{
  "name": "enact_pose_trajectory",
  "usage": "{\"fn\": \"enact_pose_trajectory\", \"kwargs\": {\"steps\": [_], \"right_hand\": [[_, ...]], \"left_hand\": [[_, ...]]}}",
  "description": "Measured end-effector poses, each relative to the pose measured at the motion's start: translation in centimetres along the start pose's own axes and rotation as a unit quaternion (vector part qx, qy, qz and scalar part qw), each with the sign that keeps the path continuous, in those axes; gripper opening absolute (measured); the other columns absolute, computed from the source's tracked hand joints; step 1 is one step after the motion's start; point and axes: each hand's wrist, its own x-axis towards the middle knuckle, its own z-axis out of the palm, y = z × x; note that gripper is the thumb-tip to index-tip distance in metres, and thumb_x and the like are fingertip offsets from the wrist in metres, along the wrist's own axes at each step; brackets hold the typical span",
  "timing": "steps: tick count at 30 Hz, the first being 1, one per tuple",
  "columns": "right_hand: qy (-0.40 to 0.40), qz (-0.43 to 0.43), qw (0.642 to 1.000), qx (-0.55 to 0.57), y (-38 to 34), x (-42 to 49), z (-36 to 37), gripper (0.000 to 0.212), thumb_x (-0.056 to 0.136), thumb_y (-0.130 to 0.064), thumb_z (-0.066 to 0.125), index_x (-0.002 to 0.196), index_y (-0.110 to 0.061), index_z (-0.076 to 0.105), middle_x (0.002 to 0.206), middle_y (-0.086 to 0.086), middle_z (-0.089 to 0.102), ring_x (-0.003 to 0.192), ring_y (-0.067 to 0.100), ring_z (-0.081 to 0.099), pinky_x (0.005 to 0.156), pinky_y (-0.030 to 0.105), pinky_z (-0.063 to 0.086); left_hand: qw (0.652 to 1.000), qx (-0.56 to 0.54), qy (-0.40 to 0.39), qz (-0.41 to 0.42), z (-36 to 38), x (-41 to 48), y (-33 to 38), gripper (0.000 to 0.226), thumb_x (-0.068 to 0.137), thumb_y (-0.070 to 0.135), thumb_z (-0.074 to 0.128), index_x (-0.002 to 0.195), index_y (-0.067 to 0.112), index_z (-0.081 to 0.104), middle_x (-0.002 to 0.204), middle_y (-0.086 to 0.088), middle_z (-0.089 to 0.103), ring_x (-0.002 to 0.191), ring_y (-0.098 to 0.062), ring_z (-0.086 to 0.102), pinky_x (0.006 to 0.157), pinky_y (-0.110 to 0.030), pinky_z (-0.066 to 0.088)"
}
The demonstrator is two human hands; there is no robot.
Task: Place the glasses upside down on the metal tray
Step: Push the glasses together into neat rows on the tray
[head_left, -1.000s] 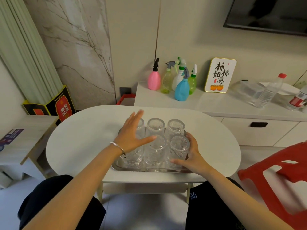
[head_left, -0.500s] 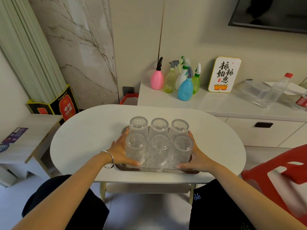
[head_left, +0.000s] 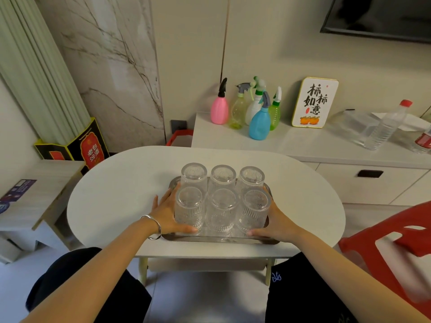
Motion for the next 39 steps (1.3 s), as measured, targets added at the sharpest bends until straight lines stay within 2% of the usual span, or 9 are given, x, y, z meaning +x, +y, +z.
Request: {"fn": "enact_pose_trajectory", "kwargs": {"steps": [6, 9, 10, 14, 17, 20, 26, 33, 39], "right_hand": [[0.011, 0.0, 1.0, 0.005, -0.6, -0.2, -0.1, 0.123, 0.056, -0.042, 0.087, 0.134, -0.058, -0.006, 0.136, -0.056, -0.002, 0.128, -0.029, 0.008, 0.105, -0.001, 0.012], [0.032, 0.023, 0.999, 0.027, -0.8, -0.5, -0.4, 0.137, 0.057, -0.04, 0.088, 0.144, -0.041, -0.018, 0.158, -0.017, -0.003, 0.144, -0.003, 0.005, 0.119, 0.027, 0.012], [0.045, 0.021, 0.998, 0.027, -1.2, -0.7, -0.6, 0.138, 0.056, -0.043, 0.088, 0.143, -0.042, -0.019, 0.16, -0.011, 0.0, 0.145, 0.002, 0.007, 0.119, 0.029, 0.013], [0.061, -0.06, 0.989, -0.118, -2.9, -1.1, -1.2, 0.121, 0.061, -0.054, 0.08, 0.14, -0.056, -0.011, 0.157, -0.02, -0.009, 0.147, 0.006, 0.0, 0.118, 0.03, 0.013], [0.024, -0.12, 0.947, -0.295, -3.7, -0.8, -1.5, 0.106, 0.072, -0.048, 0.074, 0.139, -0.055, -0.007, 0.157, -0.014, -0.016, 0.147, 0.014, -0.015, 0.119, 0.035, 0.0], [0.0, -0.133, 0.919, -0.371, -4.2, -0.8, -1.7, 0.102, 0.077, -0.042, 0.072, 0.138, -0.055, -0.008, 0.16, -0.008, -0.01, 0.147, 0.017, -0.014, 0.118, 0.035, -0.005], [-0.031, -0.144, 0.912, -0.384, -4.0, -0.8, -1.7, 0.096, 0.083, -0.036, 0.068, 0.134, -0.056, -0.011, 0.153, -0.017, -0.015, 0.143, 0.009, -0.015, 0.119, 0.034, 0.001], [-0.031, -0.129, 0.918, -0.374, -4.2, -0.9, -1.5, 0.097, 0.082, -0.031, 0.07, 0.134, -0.055, -0.008, 0.162, -0.007, 0.005, 0.149, 0.02, -0.002, 0.122, 0.041, 0.01], [-0.025, -0.135, 0.917, -0.375, -4.1, -0.8, -1.5, 0.098, 0.082, -0.032, 0.07, 0.132, -0.058, -0.01, 0.16, -0.012, 0.001, 0.149, 0.018, -0.003, 0.119, 0.036, 0.007]], "left_hand": [[0.999, -0.022, 0.021, 0.019, -0.1, 0.0, 0.1, 0.136, 0.041, 0.078, 0.066, 0.139, 0.038, -0.018, 0.157, 0.007, -0.007, 0.144, -0.02, -0.002, 0.115, -0.05, -0.009], [0.989, -0.128, 0.071, 0.034, -1.0, 0.0, 1.0, 0.138, 0.039, 0.073, 0.074, 0.138, 0.043, -0.017, 0.156, 0.005, 0.008, 0.141, -0.019, 0.016, 0.116, -0.048, 0.016], [0.984, -0.145, 0.095, 0.047, -1.4, -0.1, 1.5, 0.137, 0.039, 0.072, 0.075, 0.138, 0.046, -0.016, 0.156, 0.006, 0.01, 0.14, -0.016, 0.018, 0.114, -0.045, 0.021], [0.975, 0.017, 0.149, 0.166, -2.8, -0.4, 4.4, 0.117, 0.049, 0.084, 0.058, 0.137, 0.051, -0.013, 0.154, 0.019, -0.011, 0.143, -0.014, -0.012, 0.115, -0.047, 0.007], [0.956, 0.19, 0.099, 0.202, -2.7, -0.2, 6.8, 0.103, 0.057, 0.087, 0.041, 0.134, 0.053, -0.018, 0.15, 0.017, -0.021, 0.142, -0.02, -0.02, 0.115, -0.056, -0.003], [0.946, 0.271, 0.033, 0.176, -1.9, 0.1, 7.4, 0.101, 0.064, 0.078, 0.048, 0.128, 0.051, -0.026, 0.154, 0.01, -0.018, 0.142, -0.026, -0.018, 0.113, -0.059, -0.006], [0.936, 0.31, 0.025, 0.164, -1.8, 0.5, 7.5, 0.094, 0.075, 0.068, 0.047, 0.126, 0.046, -0.029, 0.156, 0.004, -0.014, 0.142, -0.028, -0.016, 0.113, -0.06, -0.003], [0.936, 0.311, 0.032, 0.161, -1.6, 0.8, 7.5, 0.086, 0.078, 0.068, 0.039, 0.128, 0.045, -0.027, 0.156, 0.004, -0.012, 0.143, -0.027, -0.014, 0.112, -0.059, -0.004], [0.937, 0.307, 0.031, 0.163, -1.7, 0.7, 7.5, 0.085, 0.077, 0.07, 0.038, 0.129, 0.045, -0.026, 0.156, 0.005, -0.011, 0.143, -0.027, -0.013, 0.113, -0.059, -0.004]]}}
